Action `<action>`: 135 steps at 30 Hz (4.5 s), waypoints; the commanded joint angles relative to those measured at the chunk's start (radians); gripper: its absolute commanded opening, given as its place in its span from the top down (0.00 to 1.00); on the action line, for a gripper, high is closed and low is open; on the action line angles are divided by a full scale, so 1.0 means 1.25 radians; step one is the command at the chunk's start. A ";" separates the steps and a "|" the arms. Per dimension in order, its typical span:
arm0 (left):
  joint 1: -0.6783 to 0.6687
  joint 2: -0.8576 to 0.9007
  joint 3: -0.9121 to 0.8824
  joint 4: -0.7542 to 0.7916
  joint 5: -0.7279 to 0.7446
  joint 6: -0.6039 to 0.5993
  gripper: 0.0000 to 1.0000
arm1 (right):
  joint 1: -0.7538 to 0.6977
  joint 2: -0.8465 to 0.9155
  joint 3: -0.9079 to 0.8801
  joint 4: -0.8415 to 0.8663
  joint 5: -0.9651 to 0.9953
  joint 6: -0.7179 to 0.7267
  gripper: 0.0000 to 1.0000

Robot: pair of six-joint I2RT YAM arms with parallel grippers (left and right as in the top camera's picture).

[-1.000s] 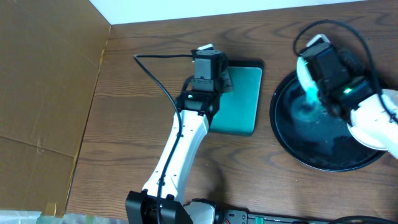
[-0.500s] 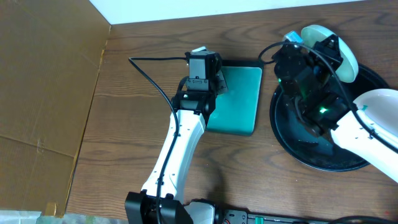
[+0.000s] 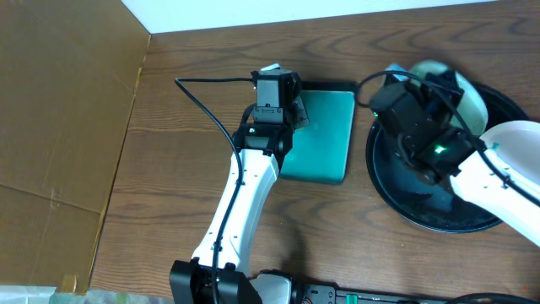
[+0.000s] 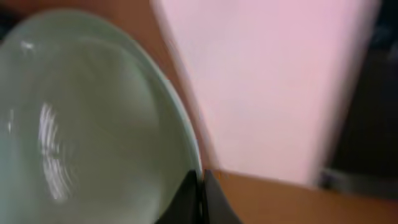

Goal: Clean dirty plates on tray and stack at the side

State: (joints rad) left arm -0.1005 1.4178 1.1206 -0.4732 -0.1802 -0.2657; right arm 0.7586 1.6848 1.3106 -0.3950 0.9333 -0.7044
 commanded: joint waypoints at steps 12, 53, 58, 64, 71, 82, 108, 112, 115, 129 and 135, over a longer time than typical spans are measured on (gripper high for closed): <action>0.003 -0.004 0.000 -0.002 -0.009 -0.008 0.93 | -0.450 -0.065 0.003 -0.043 -0.811 0.592 0.99; 0.003 0.000 0.000 0.005 -0.009 -0.041 0.93 | -0.972 0.143 0.003 -0.083 -0.979 0.794 0.68; 0.003 0.000 0.000 0.005 -0.009 -0.041 0.93 | -0.897 0.048 0.003 -0.234 -0.969 0.766 0.63; 0.003 0.000 0.000 0.009 -0.009 -0.041 0.93 | -0.794 -0.056 0.003 -0.423 -0.777 0.766 0.32; 0.003 0.000 0.000 0.009 -0.009 -0.041 0.93 | -0.703 -0.050 -0.040 -0.502 -0.645 0.833 0.13; 0.003 0.000 0.000 0.008 -0.009 -0.041 0.92 | -0.686 -0.050 -0.148 -0.453 -0.649 0.832 0.01; 0.003 0.000 0.000 0.008 -0.009 -0.044 0.92 | -0.690 -0.050 -0.268 -0.248 -0.665 0.784 0.64; 0.003 0.000 0.000 0.008 -0.009 -0.044 0.92 | -0.690 -0.050 -0.278 -0.244 -0.669 0.783 0.74; 0.003 0.000 0.000 0.008 -0.009 -0.044 0.92 | -0.690 -0.050 -0.278 -0.240 -0.670 0.784 0.80; 0.003 0.000 0.000 0.008 0.007 -0.044 0.93 | -0.688 -0.051 -0.207 -0.208 -1.034 0.717 0.99; 0.003 0.000 0.000 0.024 0.073 -0.044 0.93 | -0.658 -0.050 -0.207 -0.113 -1.121 0.718 0.99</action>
State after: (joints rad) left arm -0.1009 1.4178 1.1206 -0.4610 -0.1486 -0.3153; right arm -0.0948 1.6165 1.0321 -0.5571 -0.3439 0.2115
